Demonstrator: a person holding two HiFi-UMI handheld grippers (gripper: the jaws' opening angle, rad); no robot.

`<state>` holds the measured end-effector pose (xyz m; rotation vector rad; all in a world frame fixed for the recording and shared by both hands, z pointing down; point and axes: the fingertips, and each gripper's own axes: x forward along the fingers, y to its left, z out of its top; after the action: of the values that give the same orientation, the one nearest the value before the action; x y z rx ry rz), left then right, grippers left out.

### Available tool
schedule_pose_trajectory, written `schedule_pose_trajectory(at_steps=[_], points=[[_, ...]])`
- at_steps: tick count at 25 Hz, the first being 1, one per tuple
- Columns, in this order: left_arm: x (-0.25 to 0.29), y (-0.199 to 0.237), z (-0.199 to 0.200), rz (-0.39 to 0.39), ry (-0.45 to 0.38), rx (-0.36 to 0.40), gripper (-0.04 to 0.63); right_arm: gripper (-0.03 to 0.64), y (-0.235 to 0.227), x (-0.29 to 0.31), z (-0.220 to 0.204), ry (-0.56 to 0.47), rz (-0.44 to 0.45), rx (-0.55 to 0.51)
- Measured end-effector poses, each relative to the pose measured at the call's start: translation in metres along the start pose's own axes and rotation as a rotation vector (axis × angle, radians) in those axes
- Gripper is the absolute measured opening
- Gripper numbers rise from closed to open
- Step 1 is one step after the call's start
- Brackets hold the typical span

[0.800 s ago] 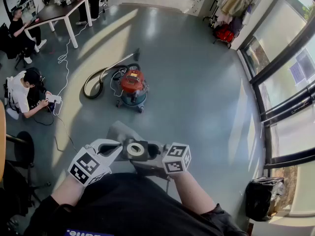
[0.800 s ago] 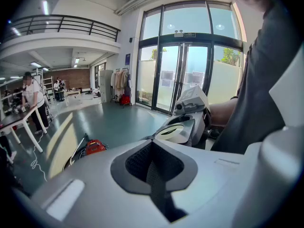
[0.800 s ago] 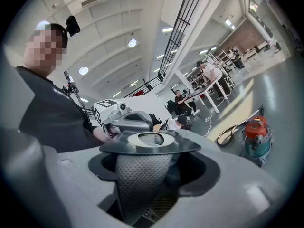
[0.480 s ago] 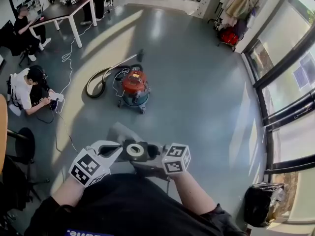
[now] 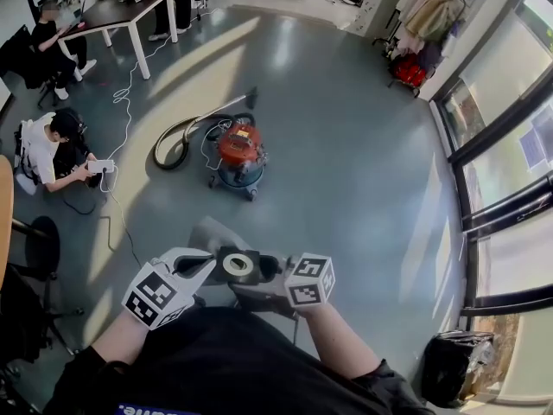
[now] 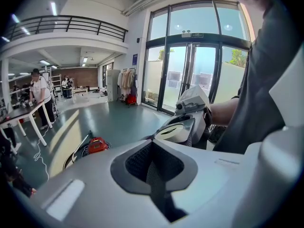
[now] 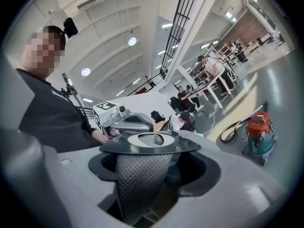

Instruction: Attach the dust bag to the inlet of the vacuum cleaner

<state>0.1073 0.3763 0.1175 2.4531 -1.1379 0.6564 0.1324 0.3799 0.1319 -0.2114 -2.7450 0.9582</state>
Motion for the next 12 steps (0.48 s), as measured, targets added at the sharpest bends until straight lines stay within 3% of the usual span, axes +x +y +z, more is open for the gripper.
schedule_pose_trajectory(at_steps=[12], points=[[-0.011, 0.067, -0.001, -0.092, -0.027, 0.012, 0.015, 0.31, -0.03, 0.05, 0.033, -0.011, -0.089, 0.021]])
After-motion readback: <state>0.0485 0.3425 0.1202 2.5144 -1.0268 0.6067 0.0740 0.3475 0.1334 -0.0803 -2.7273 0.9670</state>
